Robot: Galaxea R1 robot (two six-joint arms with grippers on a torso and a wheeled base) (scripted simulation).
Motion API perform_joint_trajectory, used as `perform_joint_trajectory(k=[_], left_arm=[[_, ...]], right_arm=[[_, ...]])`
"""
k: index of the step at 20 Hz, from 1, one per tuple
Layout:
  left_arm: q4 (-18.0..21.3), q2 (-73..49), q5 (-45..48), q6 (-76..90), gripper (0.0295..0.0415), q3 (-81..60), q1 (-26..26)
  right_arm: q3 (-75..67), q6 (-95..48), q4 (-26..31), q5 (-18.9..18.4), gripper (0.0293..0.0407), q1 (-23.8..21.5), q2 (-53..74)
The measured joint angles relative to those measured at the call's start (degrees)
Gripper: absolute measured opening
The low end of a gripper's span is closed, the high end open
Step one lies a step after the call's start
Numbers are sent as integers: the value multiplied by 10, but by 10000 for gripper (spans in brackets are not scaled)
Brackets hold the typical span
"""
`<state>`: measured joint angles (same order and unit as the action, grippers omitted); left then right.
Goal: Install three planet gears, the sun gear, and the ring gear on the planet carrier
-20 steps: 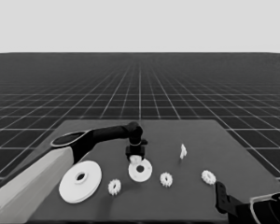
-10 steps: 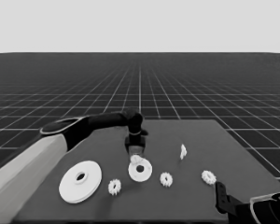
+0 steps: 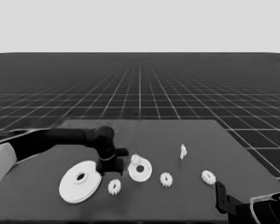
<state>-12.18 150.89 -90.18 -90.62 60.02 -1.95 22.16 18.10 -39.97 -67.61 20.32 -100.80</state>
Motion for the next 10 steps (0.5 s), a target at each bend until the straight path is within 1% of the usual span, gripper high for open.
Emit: perform_joint_trajectory(k=[4,5,6,7,8,10], left_arm=[[-1,-7,-1,-4,385,-12,-1],[-62,-4,1,13,385,8,-57],[-96,0,7,28,385,28,-94],[-114,3,13,38,385,42,-114],[-124,5,17,44,385,52,-125],[-134,7,21,50,385,61,-134]], right_arm=[[0,0,0,0,385,0,0],[0,0,0,0,385,0,0],[0,0,0,0,385,0,0],[0,0,0,0,385,0,0],[0,0,0,0,385,0,0],[0,0,0,0,385,0,0]])
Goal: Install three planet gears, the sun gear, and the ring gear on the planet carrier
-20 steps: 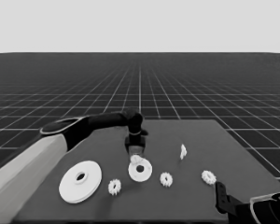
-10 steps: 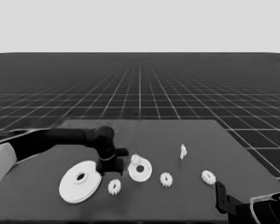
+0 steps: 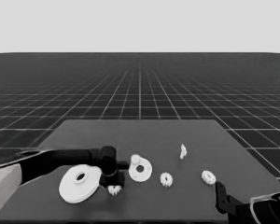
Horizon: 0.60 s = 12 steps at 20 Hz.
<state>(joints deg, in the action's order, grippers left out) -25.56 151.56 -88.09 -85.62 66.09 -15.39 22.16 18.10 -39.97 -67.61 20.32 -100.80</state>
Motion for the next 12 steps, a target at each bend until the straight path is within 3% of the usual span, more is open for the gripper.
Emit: perform_joint_trajectory(k=[4,6,12], left_arm=[[-4,1,2,3,385,4,-4],[-5,1,2,3,314,5,-4],[-5,1,2,3,312,5,-4]], right_arm=[[0,0,0,0,385,0,0],[0,0,0,0,385,0,0],[0,0,0,0,385,0,0]])
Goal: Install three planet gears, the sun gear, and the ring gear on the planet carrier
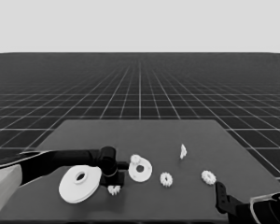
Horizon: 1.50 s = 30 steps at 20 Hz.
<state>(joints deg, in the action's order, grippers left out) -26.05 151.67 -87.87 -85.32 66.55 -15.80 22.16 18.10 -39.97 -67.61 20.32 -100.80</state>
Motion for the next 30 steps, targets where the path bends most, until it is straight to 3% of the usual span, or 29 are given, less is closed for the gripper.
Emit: perform_joint_trajectory(k=[2,4,6,12,15,22,23,25,30], left_arm=[[0,0,0,0,312,0,0],[83,-14,-25,-44,312,-64,82],[118,-15,-26,-54,312,-76,119],[136,-15,-25,-57,312,-79,137],[150,133,-21,-40,312,88,150],[153,170,-17,-22,312,143,152],[112,174,-13,-9,312,160,114],[75,178,-4,8,312,185,73],[58,182,2,18,312,200,56]], right_arm=[[0,0,0,0,385,0,0],[0,0,0,0,385,0,0],[0,0,0,0,385,0,0],[0,0,0,0,385,0,0],[0,0,0,0,385,0,0],[0,0,0,0,385,0,0],[0,0,0,0,385,0,0],[0,0,0,0,385,0,0],[0,0,0,0,385,0,0]])
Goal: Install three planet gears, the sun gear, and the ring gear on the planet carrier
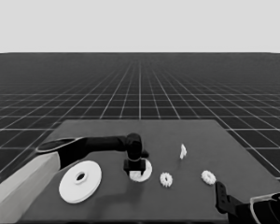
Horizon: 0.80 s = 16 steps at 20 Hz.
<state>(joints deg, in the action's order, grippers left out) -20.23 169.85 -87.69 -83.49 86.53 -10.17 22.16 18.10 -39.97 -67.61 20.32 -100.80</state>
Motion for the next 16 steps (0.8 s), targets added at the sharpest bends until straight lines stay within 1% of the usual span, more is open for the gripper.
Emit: perform_joint_trajectory(k=[2,3,4,5,7,12,13,14,16], left_arm=[[-1,0,0,0,312,1,-1],[-1,0,0,1,344,1,-1],[-1,0,0,1,372,1,-1],[-1,0,1,1,381,1,-1],[-1,0,1,1,384,1,-1],[-1,0,1,1,385,1,-1],[35,-7,-12,-20,385,-29,32],[58,-9,-16,-30,385,-43,59],[82,-11,-18,-37,385,-52,84]], right_arm=[[0,0,0,0,385,0,0],[0,0,0,0,385,0,0],[0,0,0,0,385,0,0],[0,0,0,0,385,0,0],[0,0,0,0,385,0,0],[0,0,0,0,385,0,0],[0,0,0,0,385,0,0],[0,0,0,0,385,0,0],[0,0,0,0,385,0,0]])
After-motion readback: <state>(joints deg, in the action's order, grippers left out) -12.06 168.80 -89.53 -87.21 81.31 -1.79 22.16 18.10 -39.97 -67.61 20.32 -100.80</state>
